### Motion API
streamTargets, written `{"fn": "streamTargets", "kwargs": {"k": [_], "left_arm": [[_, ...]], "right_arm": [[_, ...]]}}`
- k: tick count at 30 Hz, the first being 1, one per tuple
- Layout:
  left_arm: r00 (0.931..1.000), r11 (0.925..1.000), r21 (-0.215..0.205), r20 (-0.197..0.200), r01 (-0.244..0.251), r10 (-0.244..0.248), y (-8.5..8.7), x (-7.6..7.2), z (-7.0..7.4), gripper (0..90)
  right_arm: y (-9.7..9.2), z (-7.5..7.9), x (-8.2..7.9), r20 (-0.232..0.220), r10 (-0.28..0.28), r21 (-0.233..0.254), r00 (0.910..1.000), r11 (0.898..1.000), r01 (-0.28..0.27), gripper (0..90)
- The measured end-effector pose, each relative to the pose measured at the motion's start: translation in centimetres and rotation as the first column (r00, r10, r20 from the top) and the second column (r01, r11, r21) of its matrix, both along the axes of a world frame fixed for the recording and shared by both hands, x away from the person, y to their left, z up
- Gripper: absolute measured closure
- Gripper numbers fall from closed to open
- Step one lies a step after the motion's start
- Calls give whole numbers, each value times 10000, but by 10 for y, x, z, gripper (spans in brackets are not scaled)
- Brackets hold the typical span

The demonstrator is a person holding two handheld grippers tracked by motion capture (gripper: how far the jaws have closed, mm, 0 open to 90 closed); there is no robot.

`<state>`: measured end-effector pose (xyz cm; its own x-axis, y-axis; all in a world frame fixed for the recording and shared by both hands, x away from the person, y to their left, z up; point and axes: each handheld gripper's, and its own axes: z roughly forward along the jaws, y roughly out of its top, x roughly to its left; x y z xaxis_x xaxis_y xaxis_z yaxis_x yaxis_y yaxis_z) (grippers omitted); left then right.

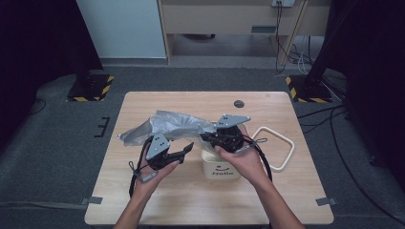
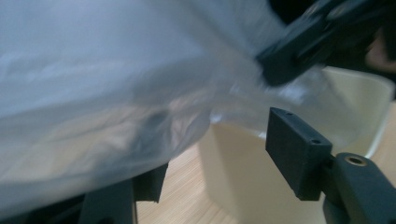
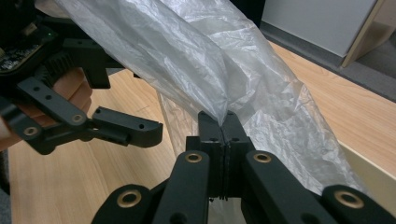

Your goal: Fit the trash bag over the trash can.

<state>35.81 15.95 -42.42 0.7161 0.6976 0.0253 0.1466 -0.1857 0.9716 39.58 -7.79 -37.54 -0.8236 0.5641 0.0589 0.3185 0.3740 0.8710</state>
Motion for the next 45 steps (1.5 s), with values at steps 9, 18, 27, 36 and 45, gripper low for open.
{"fn": "streamTargets", "kwargs": {"k": [9,18,27,36,45], "left_arm": [[9998,9984,-564,214,66,-54,-2,-2,9,601],[9998,9998,-99,-70,165,-165,-11,-1,19,858],[9999,9985,532,-114,136,-130,-19,1,23,892],[9716,9897,-998,-2234,-1026,782,-36,-16,24,895],[9657,9909,-775,-2444,-1101,882,-44,-15,22,896]], "right_arm": [[3,-3,-1,-125,202,-7,9997,9998,-202,898],[-1,-3,-3,7,244,-297,9997,9993,-244,803],[-10,5,-11,835,-7,-551,9965,9985,53,708],[-27,8,-6,875,-762,-666,9933,9944,821,881],[-32,2,-3,1013,-1359,-892,9855,9854,1450,645]]}}
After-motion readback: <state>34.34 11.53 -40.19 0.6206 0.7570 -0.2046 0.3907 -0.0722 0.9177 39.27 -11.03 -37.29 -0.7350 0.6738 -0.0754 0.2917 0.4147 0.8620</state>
